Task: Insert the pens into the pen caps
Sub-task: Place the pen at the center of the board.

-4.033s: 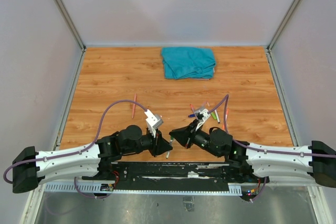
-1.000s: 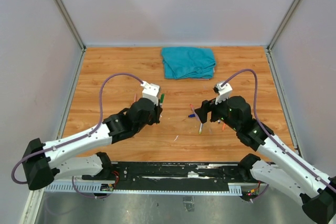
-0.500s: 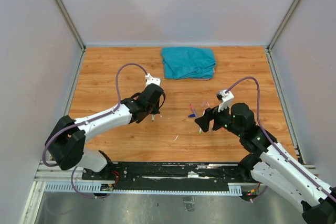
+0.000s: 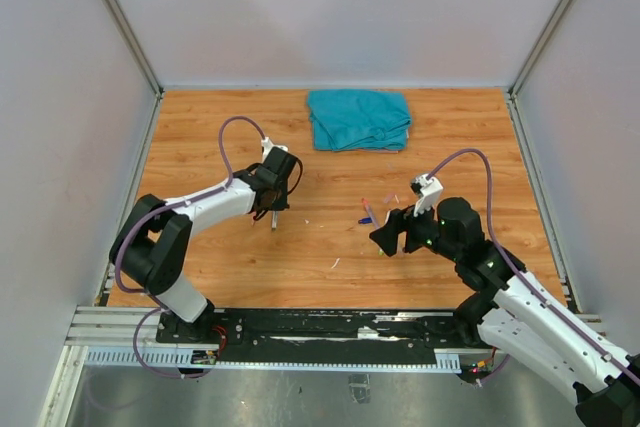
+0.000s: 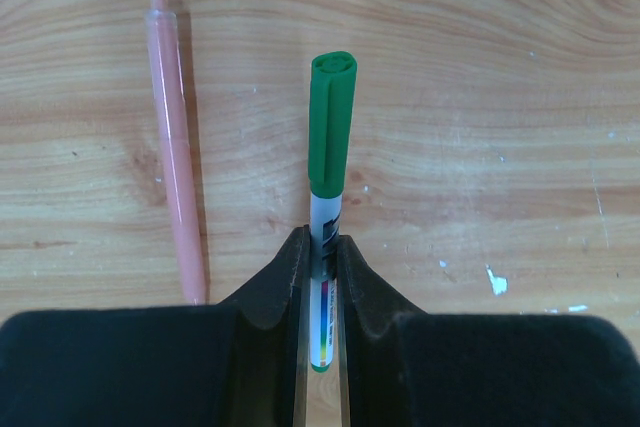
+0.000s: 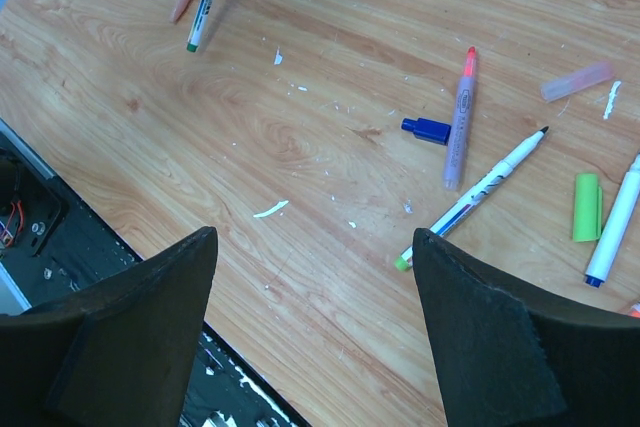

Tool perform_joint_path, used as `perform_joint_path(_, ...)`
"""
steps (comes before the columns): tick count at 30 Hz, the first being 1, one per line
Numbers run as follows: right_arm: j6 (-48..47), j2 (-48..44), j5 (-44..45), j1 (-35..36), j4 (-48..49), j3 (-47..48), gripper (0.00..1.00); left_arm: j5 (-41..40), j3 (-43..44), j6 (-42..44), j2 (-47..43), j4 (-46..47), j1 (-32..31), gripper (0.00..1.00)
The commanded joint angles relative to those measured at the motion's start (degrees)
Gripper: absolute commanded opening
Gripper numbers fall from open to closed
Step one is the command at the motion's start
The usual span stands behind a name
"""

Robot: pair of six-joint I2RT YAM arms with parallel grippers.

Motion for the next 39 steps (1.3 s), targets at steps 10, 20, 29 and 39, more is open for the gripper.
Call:
perform_joint_path(10, 1.91, 2.05, -2.34, -0.94, 0.29, 0.24, 0.79, 3.18, 2.79, 2.55, 6.22, 3.44, 6.25, 0.05)
perform_joint_path(20, 1.48, 1.06, -1.62, -0.94, -1.52, 0.32, 0.78, 5.62, 2.69, 1.97, 9.73, 6.35, 7.02, 0.26)
perform_joint_path(29, 0.21, -0.17, 1.16, -0.98, -4.75, 1.05, 0.79, 7.73, 3.5, 2.62, 6.57, 5.64, 6.98, 0.36)
perform_joint_path(39, -5.64, 11.92, 9.77, -1.04, -12.56, 9.28, 0.76, 11.1, 1.08, 2.83, -10.87, 7.51, 2.2, 0.4)
